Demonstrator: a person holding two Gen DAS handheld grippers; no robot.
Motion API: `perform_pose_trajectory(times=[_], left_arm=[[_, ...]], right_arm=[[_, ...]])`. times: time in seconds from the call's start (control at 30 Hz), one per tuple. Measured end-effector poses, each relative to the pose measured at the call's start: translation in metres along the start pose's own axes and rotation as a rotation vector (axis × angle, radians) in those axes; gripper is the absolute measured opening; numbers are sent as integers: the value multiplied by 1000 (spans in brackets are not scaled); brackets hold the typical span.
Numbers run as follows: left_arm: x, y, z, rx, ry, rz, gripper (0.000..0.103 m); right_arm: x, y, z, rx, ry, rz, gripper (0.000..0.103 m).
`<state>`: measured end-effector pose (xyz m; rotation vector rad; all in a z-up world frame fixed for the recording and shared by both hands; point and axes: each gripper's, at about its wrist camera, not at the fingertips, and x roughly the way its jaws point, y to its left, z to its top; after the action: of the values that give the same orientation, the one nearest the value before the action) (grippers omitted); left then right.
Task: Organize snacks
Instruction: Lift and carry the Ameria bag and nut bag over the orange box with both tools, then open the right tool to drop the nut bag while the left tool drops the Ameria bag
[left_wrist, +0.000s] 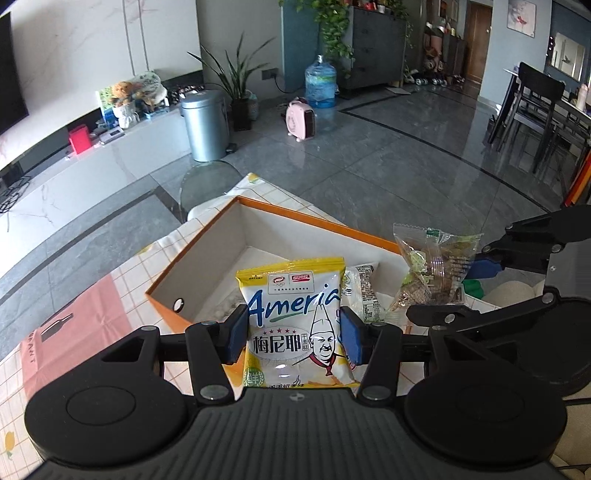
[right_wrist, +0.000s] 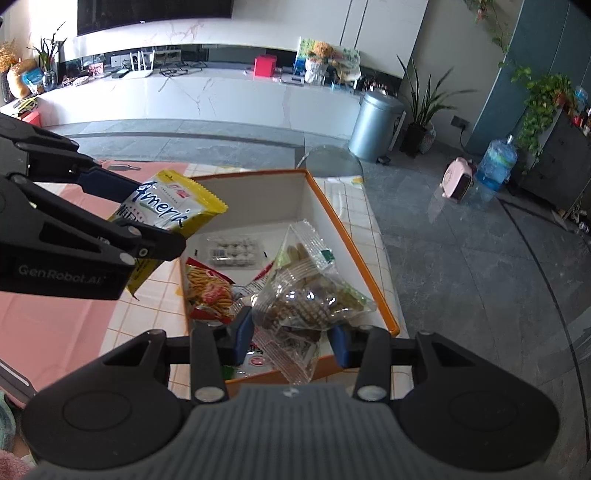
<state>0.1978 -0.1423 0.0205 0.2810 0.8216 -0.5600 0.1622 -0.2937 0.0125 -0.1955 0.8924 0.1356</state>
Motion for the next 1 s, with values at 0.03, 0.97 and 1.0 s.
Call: perform_pose_trajectory(times=[0.03,0.97,1.0], left_arm=[[7,1,2,6,7,-5,59],[152,47,11,178,245,63,59],[156,48,11,184,250,65,59]], right_arm=[[7,-5,1,7,17,10,41],[181,-14,60,-87,131,186,41],[186,-13,60,-103,128,183,41]])
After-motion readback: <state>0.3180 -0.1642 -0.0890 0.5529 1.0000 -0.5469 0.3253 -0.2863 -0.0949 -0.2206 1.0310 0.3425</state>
